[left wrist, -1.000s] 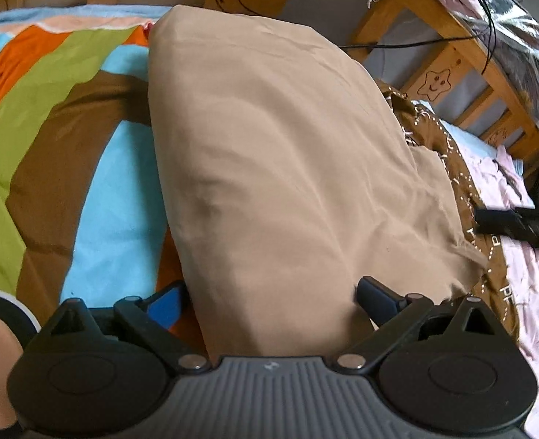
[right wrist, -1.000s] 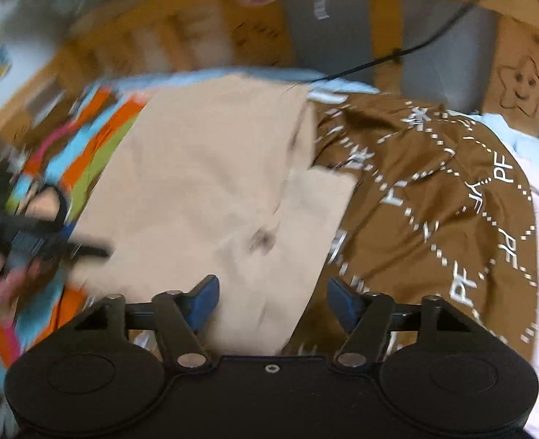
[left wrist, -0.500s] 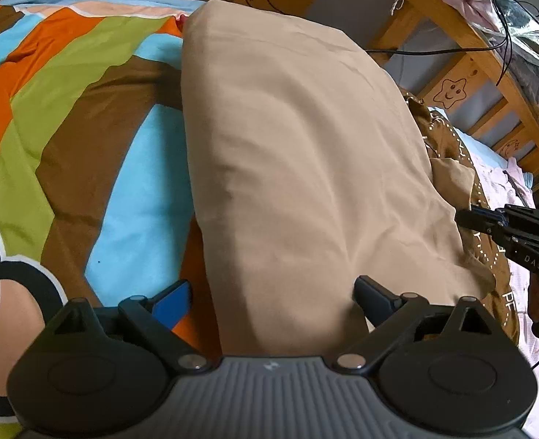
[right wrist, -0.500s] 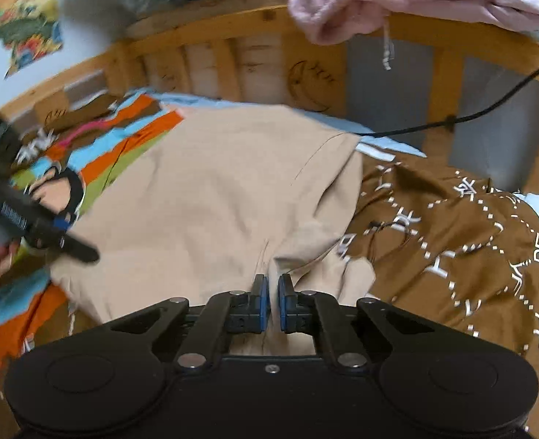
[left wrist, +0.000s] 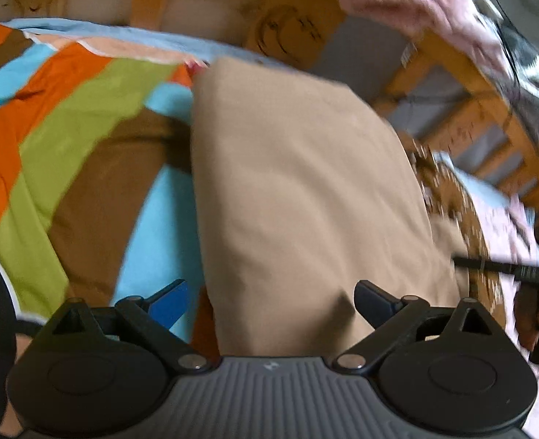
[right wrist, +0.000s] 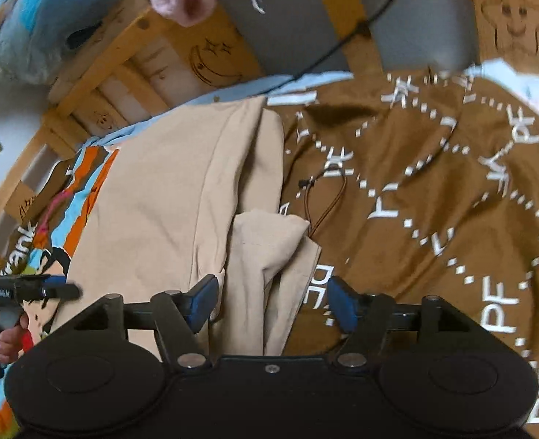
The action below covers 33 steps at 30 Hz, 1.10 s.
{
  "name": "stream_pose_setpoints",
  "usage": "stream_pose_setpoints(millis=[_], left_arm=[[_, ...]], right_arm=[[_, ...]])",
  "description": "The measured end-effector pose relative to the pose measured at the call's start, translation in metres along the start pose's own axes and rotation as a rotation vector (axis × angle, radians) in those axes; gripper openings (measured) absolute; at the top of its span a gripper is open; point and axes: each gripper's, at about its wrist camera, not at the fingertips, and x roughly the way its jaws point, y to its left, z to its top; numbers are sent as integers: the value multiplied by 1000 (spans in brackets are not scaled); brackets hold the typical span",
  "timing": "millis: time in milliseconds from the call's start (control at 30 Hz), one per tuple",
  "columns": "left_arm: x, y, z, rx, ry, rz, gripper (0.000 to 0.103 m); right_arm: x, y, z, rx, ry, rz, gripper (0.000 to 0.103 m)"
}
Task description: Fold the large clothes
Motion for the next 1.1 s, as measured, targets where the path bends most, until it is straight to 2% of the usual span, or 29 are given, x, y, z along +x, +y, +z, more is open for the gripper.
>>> stream_pose_setpoints(millis=[100,167,367,433,533,600,767,1100], left_arm=[[7,13,16,-70,-18,-13,99],[16,19,24,-93,-20,-16,99],[43,33,35,-155,30,-73,102],[47,31,36,-137,32,-71,99],[46,19,40,-85,36,-70,91],[45,10,41,-56,41,-34,91],[42,-6,41,21,44,22,92],[43,-12,41,49,39,46,98]], right_arm=[[10,-1,3,44,11,29,69],[14,0,5,57,10,46,72],[23,-5,-4,128,11,63,73],[25,-10,-7,162,5,76,73],[24,-5,-10,126,-11,64,67],[23,-2,-8,113,-7,65,66],[26,-6,-6,140,8,84,67],[29,-2,-6,149,8,52,71]])
